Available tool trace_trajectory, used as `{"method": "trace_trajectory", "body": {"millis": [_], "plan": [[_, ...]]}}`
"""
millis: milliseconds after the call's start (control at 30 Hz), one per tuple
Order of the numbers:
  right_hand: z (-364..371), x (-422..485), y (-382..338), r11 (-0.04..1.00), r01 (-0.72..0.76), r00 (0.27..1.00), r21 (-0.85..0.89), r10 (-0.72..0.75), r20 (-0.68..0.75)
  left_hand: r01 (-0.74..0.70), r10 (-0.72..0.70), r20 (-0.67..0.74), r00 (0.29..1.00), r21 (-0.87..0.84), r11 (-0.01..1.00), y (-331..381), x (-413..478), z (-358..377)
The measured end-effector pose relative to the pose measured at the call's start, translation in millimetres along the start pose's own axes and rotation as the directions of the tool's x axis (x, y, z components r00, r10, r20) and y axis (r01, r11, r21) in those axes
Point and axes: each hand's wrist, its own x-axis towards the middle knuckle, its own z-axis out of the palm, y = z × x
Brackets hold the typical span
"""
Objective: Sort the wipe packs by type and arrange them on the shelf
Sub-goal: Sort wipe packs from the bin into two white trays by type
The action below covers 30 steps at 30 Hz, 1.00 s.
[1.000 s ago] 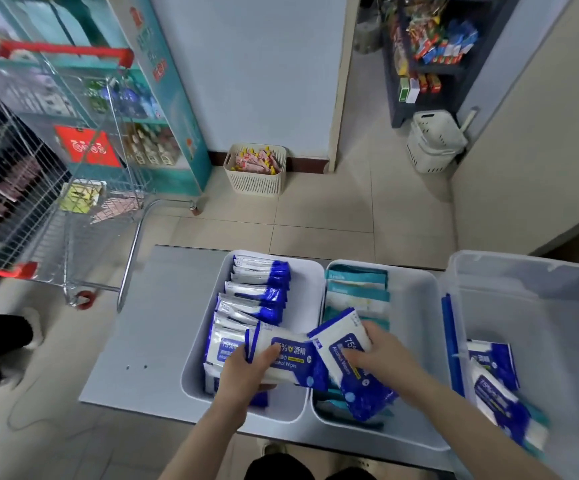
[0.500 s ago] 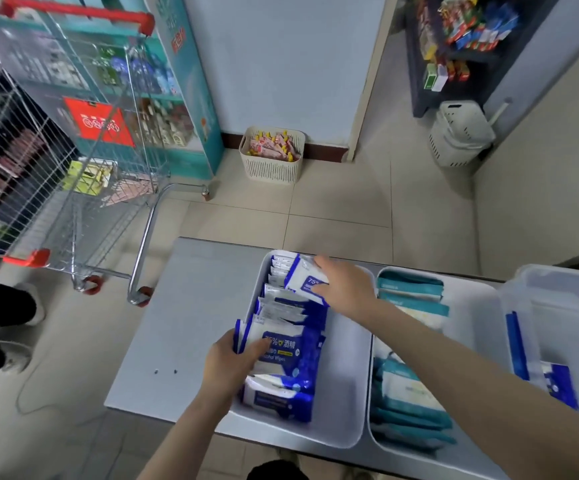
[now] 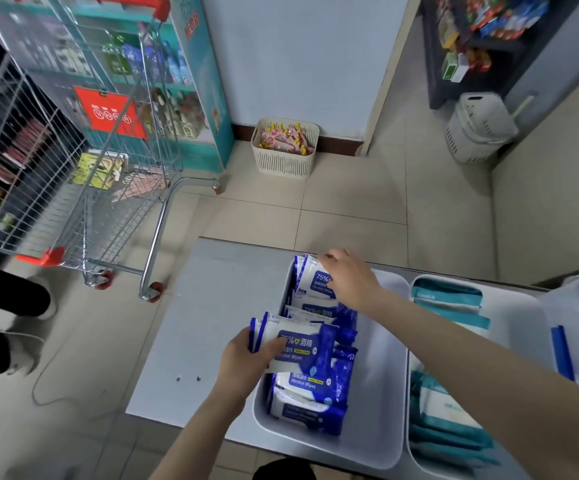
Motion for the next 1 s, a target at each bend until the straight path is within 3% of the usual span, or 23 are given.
{"method": "trace_trajectory", "body": {"millis": [67, 133, 167, 233, 267, 300, 400, 500, 567, 667, 733, 900, 1000], "plan": [[-5, -13, -2, 0.977, -0.081, 0.988, 0.196, 0.105, -0.114, 0.001, 0.000, 0.019, 1.000, -0.026, 1.000, 2, 4, 1], [-9, -40, -11, 0.837, -0.221, 0.943, 0.501, 0.314, -0.109, 0.003, 0.000, 0.048, 0.999, -0.058, 0.998, 5, 8, 2], [-10, -55, -16, 0.694, -0.279, 0.926, 0.664, 0.378, -0.007, 0.006, 0.000, 0.070, 0.998, -0.079, 0.997, 8, 9, 3], [-8, -86, -25, 0.339, -0.362, 0.909, 0.868, 0.333, 0.250, 0.021, -0.001, 0.136, 0.991, -0.150, 0.988, 15, 10, 8], [-6, -98, -26, 0.240, -0.394, 0.902, 0.887, 0.286, 0.324, 0.042, -0.007, 0.181, 0.983, -0.194, 0.980, 20, 9, 11], [-3, -106, -25, 0.210, -0.417, 0.894, 0.884, 0.273, 0.356, 0.068, -0.013, 0.235, 0.972, -0.229, 0.971, 26, 9, 16], [-2, -111, -16, 0.216, -0.371, 0.863, 0.903, 0.440, 0.249, 0.005, 0.045, 0.302, 0.952, -0.161, 0.987, 42, 14, 29], [-11, -97, -3, 0.327, -0.286, 0.801, 0.901, 0.598, 0.038, -0.237, 0.223, 0.176, 0.959, 0.064, 0.969, 58, 32, 37], [-9, -88, 4, 0.438, -0.300, 0.813, 0.848, 0.583, -0.013, -0.361, 0.344, 0.111, 0.932, 0.263, 0.895, 65, 49, 40], [2, -83, 7, 0.561, -0.406, 0.875, 0.722, 0.465, 0.130, -0.366, 0.341, 0.148, 0.928, 0.521, 0.771, 62, 68, 47], [7, -86, 8, 0.581, -0.458, 0.867, 0.673, 0.457, 0.196, -0.351, 0.316, 0.167, 0.934, 0.597, 0.722, 59, 71, 50], [14, -104, 12, 0.565, -0.475, 0.854, 0.675, 0.481, 0.198, -0.370, 0.332, 0.178, 0.926, 0.603, 0.707, 59, 70, 55], [13, -108, 8, 0.521, -0.469, 0.868, 0.713, 0.424, 0.261, -0.409, 0.317, 0.258, 0.913, 0.593, 0.693, 60, 65, 64]]}}
